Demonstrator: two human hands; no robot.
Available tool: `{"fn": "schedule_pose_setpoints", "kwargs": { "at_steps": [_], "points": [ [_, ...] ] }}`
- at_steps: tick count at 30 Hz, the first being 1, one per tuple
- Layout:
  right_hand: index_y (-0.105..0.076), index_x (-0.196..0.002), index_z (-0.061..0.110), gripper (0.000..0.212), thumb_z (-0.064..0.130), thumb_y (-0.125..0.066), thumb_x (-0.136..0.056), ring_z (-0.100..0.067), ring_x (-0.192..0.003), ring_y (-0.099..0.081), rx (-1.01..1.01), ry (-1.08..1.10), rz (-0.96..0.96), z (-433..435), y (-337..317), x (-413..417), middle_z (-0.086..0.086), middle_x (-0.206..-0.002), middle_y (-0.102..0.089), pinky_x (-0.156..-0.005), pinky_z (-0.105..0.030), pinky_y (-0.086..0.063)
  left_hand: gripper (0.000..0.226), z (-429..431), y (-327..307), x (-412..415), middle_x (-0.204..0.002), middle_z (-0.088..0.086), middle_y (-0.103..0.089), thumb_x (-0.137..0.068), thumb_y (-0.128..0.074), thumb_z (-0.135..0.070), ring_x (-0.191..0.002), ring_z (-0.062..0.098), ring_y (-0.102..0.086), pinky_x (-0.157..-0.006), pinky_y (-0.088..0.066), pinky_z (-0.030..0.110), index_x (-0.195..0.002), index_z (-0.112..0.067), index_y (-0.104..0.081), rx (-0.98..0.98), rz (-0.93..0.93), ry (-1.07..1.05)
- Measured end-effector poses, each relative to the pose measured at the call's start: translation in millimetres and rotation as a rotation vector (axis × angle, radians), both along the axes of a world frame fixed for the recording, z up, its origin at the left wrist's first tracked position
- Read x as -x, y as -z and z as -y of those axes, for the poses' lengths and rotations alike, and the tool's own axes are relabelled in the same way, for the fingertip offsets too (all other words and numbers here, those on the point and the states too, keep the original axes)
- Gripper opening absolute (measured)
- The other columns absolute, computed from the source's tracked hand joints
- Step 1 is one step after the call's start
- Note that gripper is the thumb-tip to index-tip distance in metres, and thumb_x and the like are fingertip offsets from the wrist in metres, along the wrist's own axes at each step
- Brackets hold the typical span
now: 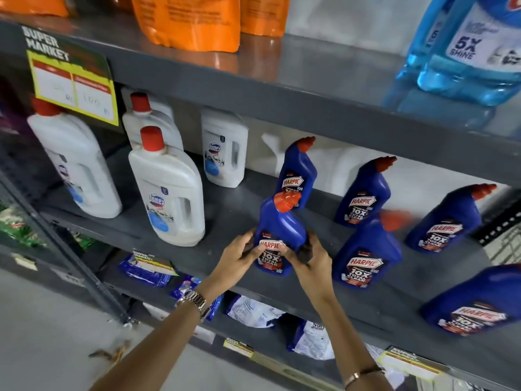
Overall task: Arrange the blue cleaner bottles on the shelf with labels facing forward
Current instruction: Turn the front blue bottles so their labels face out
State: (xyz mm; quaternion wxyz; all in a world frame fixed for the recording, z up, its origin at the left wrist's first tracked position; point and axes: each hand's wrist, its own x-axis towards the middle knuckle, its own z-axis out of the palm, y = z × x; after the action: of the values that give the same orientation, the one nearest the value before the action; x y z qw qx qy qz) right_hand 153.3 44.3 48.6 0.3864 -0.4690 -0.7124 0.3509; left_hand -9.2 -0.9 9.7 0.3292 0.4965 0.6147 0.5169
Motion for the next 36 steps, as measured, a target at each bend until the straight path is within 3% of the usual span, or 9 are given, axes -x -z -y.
{"fn": "schedule_pose_setpoints", "kwargs": {
  "at_steps": [13,16,22,24,27,30,32,34,36],
  "points": [
    [-0.055,-0.114,0.013,0.048,0.032,-0.073,-0.074,-0.014,-0.090,-0.068,0.032,-0.036,-0.026,1,3,-5,-0.004,-0.100,-0.071,-0.074,-0.030,-0.058,0.045,5,8,3,-0.124,0.010,-0.058,-0.088,-0.055,-0.027,-0.110,0.013,-0.060,-0.083,-0.050,0.011,-0.130,-0.020,-0.043,0.028,-0.009,0.021],
    [-0.055,-0.114,0.013,0.046,0.031,-0.073,-0.075,-0.014,-0.091,-0.068,0.051,-0.043,-0.039,1,4,-4,-0.004,-0.103,-0.070,-0.073,-0.026,-0.057,0.046,5,9,2,-0.124,0.010,-0.058,-0.088,-0.055,-0.025,-0.110,0.013,-0.059,-0.082,-0.049,0.008,-0.132,-0.019,-0.042,0.036,-0.009,0.007],
    [-0.046,-0.111,0.031,0.046,0.042,-0.071,-0.074,-0.014,-0.101,-0.064,0.124,-0.080,-0.079,5,4,1,0.001,-0.110,-0.065,-0.081,-0.043,-0.058,0.040,12,-3,-7,-0.113,-0.008,-0.063,-0.087,-0.059,-0.019,-0.105,0.002,-0.061,-0.085,-0.051,0.012,-0.126,-0.019,-0.048,0.034,0.133,-0.083],
    [-0.046,-0.115,0.028,0.056,0.050,-0.070,-0.070,-0.012,-0.109,-0.059,0.135,-0.056,-0.136,11,4,-3,0.001,-0.118,-0.061,-0.090,-0.038,-0.054,0.044,21,-3,-20,-0.118,-0.008,-0.059,-0.085,-0.060,-0.013,-0.107,-0.001,-0.059,-0.084,-0.049,0.009,-0.127,-0.015,-0.047,-0.071,0.202,-0.203],
    [-0.050,-0.119,0.019,0.050,0.028,-0.073,-0.076,-0.007,-0.112,-0.055,0.073,0.127,-0.274,36,2,-23,0.003,-0.118,-0.060,-0.096,-0.021,-0.045,0.039,47,9,-53,-0.115,-0.009,-0.060,-0.082,-0.063,-0.006,-0.106,0.003,-0.059,-0.088,-0.050,0.015,-0.118,-0.015,-0.051,-0.229,0.276,-0.398],
    [-0.056,-0.107,0.014,0.034,0.010,-0.072,-0.077,-0.014,-0.100,-0.058,-0.110,0.476,-0.395,56,0,-65,0.018,-0.104,-0.059,-0.090,-0.031,-0.047,0.028,65,7,-103,-0.101,-0.010,-0.069,-0.076,-0.066,-0.021,-0.093,0.006,-0.065,-0.081,-0.052,0.016,-0.100,-0.035,-0.060,-0.224,0.313,-0.253],
    [-0.052,-0.111,0.015,0.039,0.011,-0.071,-0.078,-0.019,-0.102,-0.055,-0.106,0.602,-0.370,42,6,-93,0.013,-0.106,-0.058,-0.092,-0.044,-0.047,0.029,55,-1,-130,-0.102,-0.011,-0.070,-0.081,-0.063,-0.015,-0.094,0.008,-0.066,-0.082,-0.050,0.016,-0.097,-0.039,-0.062,-0.189,0.288,-0.093],
    [-0.045,-0.123,0.020,0.056,0.015,-0.073,-0.076,-0.022,-0.112,-0.053,0.023,0.507,-0.277,18,10,-117,-0.004,-0.122,-0.055,-0.094,-0.051,-0.047,0.037,28,-13,-149,-0.107,-0.009,-0.069,-0.084,-0.062,-0.005,-0.106,0.008,-0.061,-0.091,-0.048,0.020,-0.106,-0.035,-0.059,-0.173,0.321,-0.040],
    [-0.042,-0.125,0.022,0.061,0.025,-0.074,-0.072,-0.026,-0.114,-0.055,0.095,0.328,-0.153,-5,11,-135,-0.009,-0.125,-0.056,-0.093,-0.053,-0.048,0.045,-2,-22,-162,-0.127,-0.016,-0.052,-0.083,-0.066,-0.013,-0.122,0.005,-0.047,-0.100,-0.040,0.025,-0.122,-0.027,-0.048,-0.133,0.398,-0.046]
  ]
}}
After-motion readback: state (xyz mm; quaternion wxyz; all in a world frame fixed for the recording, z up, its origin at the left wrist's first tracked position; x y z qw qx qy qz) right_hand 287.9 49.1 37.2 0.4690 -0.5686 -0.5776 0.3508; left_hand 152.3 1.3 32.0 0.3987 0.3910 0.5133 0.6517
